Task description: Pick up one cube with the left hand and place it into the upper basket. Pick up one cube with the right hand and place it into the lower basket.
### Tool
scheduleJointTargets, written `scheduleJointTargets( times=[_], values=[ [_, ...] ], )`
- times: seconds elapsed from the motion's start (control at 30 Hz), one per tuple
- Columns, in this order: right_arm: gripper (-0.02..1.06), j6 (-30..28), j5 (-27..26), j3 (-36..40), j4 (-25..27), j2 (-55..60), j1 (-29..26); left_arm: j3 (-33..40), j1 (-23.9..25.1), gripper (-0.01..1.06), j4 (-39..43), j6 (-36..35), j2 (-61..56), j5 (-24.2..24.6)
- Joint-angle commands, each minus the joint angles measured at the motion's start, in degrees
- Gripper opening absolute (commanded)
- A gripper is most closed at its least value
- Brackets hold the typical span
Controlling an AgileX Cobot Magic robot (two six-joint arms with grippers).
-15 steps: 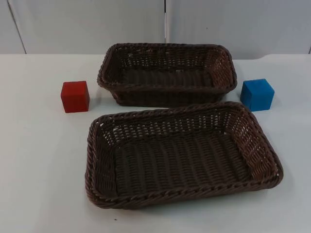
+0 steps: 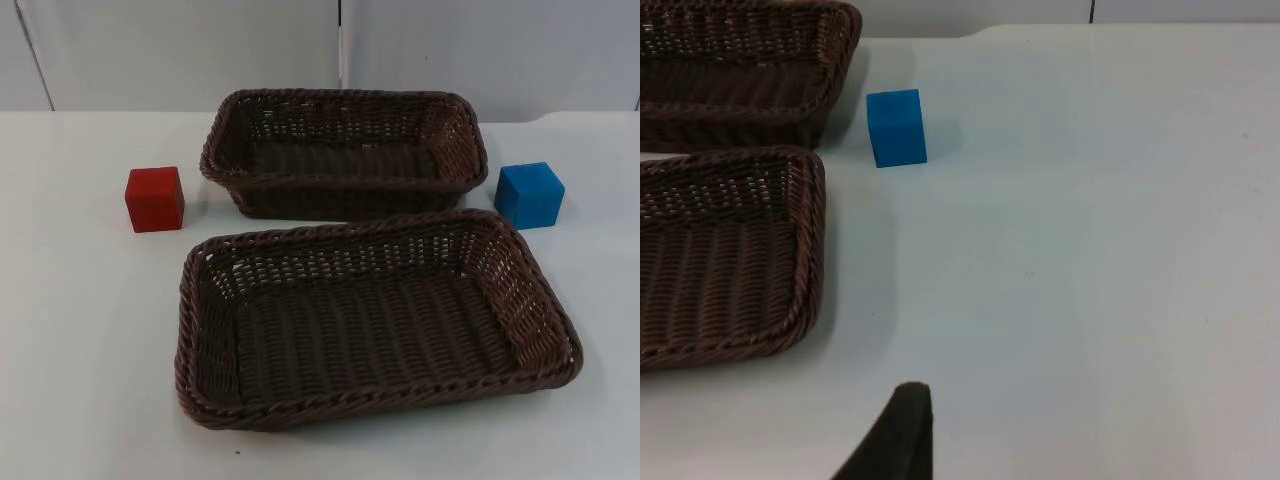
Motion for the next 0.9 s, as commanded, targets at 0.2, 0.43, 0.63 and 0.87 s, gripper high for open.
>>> scheduleJointTargets(
  times=[0.2, 0.43, 0.63, 0.87],
  values=[
    [1.05, -0.6, -0.6, 0.1, 0.2, -0.2, -0.3, -0.4, -0.1, 1.05, -0.9, -0.3, 0.8, -1.3],
    [1.05, -0.6, -0.6, 0.1, 0.2, -0.2, -0.3, -0.7, -0.1, 1.05, -0.2, -0.3, 6.2, -1.6],
    [1.05, -0.6, -0.6, 0.1, 0.2, -0.2, -0.3, -0.7, -0.1, 1.05, 0.0, 0.0, 12.6, -5.3],
    [1.05, -0.6, -0.6, 0.1, 0.2, -0.2, -0.3, -0.7, -0.1, 1.05, 0.0, 0.0, 19.6, -6.9]
  ],
)
